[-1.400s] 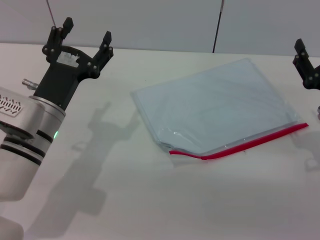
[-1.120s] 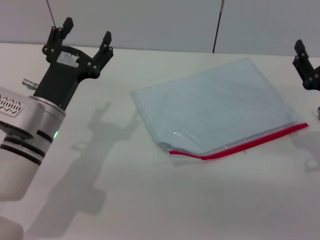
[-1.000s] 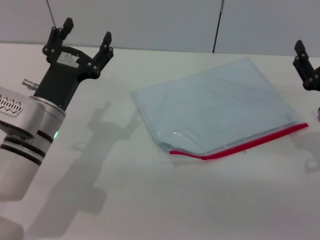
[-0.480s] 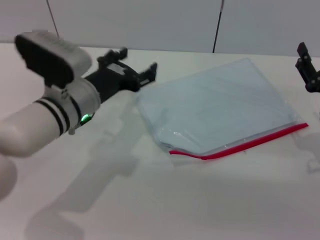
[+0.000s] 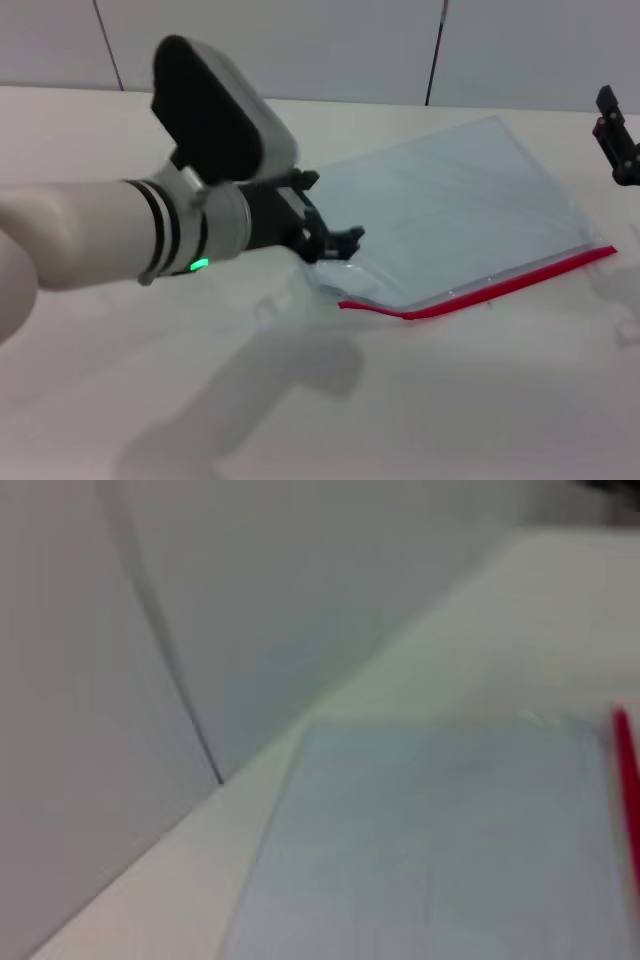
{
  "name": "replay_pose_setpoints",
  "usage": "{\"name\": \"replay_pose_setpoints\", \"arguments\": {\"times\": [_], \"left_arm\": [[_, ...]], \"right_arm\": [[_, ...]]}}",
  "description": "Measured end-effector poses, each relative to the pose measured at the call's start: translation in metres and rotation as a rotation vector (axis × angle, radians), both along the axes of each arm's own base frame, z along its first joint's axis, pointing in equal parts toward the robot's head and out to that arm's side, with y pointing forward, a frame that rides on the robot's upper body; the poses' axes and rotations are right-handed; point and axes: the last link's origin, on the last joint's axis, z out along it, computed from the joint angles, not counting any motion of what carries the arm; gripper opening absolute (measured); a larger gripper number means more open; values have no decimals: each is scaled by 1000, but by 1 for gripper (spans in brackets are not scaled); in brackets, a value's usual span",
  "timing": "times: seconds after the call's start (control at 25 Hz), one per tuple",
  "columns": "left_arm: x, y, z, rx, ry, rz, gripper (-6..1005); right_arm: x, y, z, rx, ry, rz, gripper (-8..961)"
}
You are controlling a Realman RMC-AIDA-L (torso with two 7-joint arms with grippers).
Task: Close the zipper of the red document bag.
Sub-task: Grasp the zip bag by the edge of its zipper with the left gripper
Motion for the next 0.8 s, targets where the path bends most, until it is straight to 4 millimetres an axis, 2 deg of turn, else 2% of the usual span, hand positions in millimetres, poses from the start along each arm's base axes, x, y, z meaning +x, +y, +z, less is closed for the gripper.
{"name": "replay_pose_setpoints", "arguments": {"times": [0.12, 0.28, 0.44, 0.8], "left_arm": [[5, -15, -3, -19, 137, -39, 871], [6, -21, -12, -33, 257, -72, 871], [1, -30, -37, -77, 383, -153, 871], [4, -42, -60, -139, 447, -274, 870]], "right_arm": [[0, 0, 0, 1, -3, 0, 680], [0, 0, 0, 2, -4, 0, 680], [0, 0, 1, 2, -5, 1, 680], [-1, 1, 1, 7, -7, 6, 680]]}}
